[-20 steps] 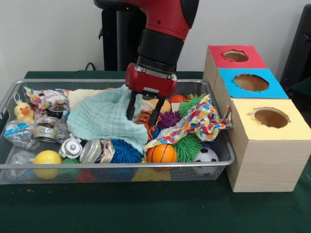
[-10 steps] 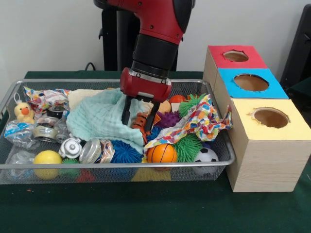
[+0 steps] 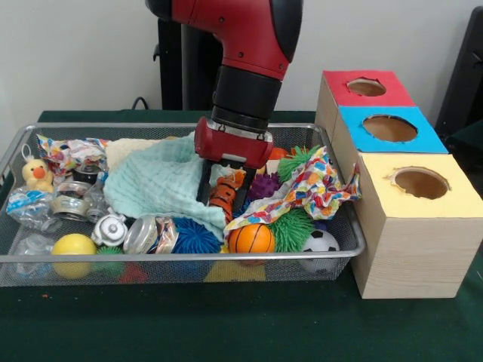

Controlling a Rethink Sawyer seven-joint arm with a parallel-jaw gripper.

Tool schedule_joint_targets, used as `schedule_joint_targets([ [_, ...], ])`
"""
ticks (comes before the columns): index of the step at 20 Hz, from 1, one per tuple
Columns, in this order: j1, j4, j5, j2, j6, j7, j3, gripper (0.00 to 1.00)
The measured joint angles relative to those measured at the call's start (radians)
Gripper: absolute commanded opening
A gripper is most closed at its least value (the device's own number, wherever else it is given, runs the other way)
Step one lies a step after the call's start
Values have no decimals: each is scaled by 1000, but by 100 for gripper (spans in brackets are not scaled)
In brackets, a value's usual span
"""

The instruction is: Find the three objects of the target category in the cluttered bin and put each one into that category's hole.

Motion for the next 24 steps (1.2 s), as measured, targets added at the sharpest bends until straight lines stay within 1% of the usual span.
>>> schedule_joint_targets([
  [7, -5, 0, 51, 4, 6, 0, 16, 100],
  [11, -5, 0, 95, 6, 43, 0, 17, 100],
  [19, -4, 0, 152, 7, 111, 0, 17, 100],
  [24, -1, 0, 175, 7, 132, 0, 17, 100],
])
